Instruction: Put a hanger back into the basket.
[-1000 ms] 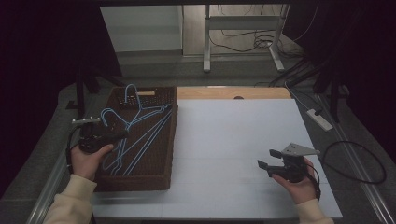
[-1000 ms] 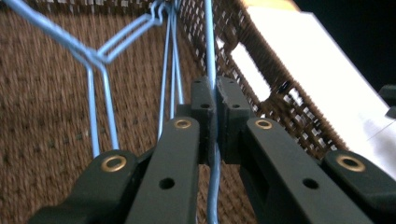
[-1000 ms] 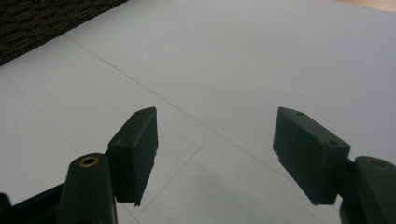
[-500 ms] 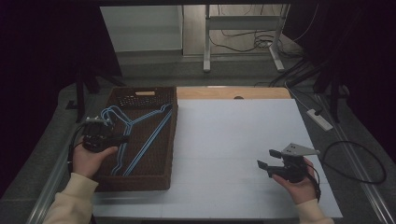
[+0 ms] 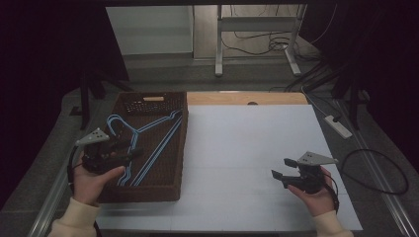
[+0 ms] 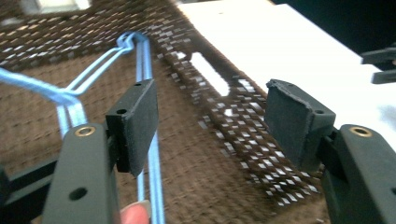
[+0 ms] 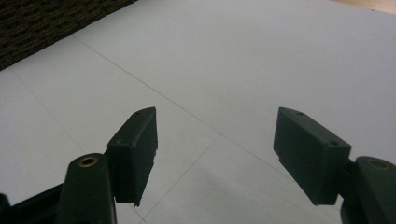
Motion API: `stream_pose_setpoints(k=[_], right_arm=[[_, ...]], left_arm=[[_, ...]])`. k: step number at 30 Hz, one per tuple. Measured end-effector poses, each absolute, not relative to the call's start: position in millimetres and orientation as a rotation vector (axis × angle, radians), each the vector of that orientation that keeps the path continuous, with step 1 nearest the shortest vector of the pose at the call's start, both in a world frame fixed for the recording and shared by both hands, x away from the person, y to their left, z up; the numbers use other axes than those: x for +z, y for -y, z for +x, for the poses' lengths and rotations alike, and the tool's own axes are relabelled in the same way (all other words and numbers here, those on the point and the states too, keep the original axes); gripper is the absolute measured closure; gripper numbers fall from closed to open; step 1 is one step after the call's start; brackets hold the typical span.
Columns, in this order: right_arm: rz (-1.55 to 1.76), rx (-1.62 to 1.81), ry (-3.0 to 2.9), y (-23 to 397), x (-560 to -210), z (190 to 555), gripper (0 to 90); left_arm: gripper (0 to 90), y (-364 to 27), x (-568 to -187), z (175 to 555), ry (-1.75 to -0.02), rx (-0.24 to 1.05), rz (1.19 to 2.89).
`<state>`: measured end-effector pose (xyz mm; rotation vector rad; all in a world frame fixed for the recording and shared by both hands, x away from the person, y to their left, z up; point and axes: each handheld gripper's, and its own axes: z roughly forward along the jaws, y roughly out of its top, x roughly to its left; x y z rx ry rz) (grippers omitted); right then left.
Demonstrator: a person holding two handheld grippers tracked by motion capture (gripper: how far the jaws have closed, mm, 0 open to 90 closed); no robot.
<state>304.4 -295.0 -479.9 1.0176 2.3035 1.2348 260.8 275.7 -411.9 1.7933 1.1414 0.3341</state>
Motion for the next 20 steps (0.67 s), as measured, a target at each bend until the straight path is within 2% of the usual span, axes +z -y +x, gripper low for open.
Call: stream_pose_setpoints(k=[9, 20], right_arm=[[0.999, 1.262, -2.338, 300, -476, 304, 31.0], [0.986, 1.286, -2.340, 305, -473, 302, 31.0]], left_arm=[[32.1, -244, -428, 228, -0.984, 0.348, 1.790], [31.4, -232, -442, 225, -0.987, 0.358, 1.827]])
